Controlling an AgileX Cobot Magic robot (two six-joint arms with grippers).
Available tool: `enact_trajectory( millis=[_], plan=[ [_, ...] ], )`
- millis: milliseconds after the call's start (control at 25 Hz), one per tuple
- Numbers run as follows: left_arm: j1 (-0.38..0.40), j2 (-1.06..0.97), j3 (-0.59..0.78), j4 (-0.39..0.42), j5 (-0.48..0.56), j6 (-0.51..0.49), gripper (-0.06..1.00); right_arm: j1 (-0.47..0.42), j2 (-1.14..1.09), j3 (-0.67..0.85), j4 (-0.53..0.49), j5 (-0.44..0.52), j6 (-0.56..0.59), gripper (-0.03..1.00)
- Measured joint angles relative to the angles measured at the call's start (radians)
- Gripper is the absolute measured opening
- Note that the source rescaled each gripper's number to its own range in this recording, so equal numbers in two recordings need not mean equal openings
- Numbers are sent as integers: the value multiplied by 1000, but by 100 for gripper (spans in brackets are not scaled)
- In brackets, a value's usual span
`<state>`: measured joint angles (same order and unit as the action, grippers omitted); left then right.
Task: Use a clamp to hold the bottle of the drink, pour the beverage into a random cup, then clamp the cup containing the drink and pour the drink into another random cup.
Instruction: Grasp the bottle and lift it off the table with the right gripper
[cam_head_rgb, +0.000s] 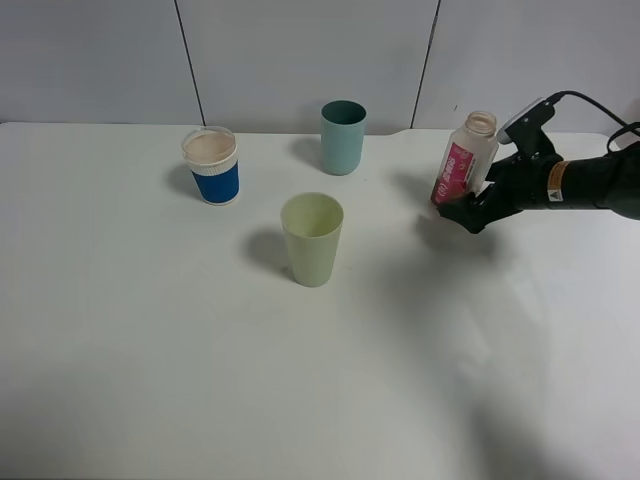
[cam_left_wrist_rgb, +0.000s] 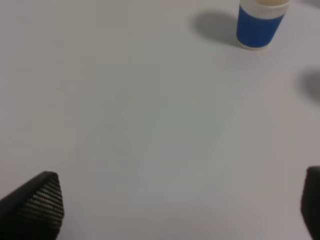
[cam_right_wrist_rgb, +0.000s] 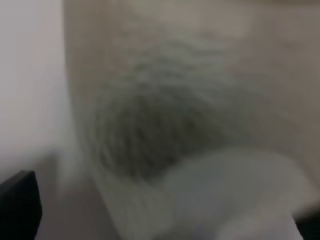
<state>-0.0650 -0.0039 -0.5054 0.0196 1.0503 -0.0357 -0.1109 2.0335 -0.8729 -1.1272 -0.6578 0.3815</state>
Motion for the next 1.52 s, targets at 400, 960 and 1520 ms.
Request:
enact_trajectory(
  millis=[400, 960, 1520],
  plan=[
    [0, 0, 0, 0, 0, 0, 100, 12, 23, -35, 1, -26, -24, 100],
    [0, 0, 0, 0, 0, 0, 100, 28, 75, -99, 27, -60, -50, 56],
    [0, 0, 0, 0, 0, 0, 100, 31, 87, -107, 27, -71, -43, 0]
  ],
)
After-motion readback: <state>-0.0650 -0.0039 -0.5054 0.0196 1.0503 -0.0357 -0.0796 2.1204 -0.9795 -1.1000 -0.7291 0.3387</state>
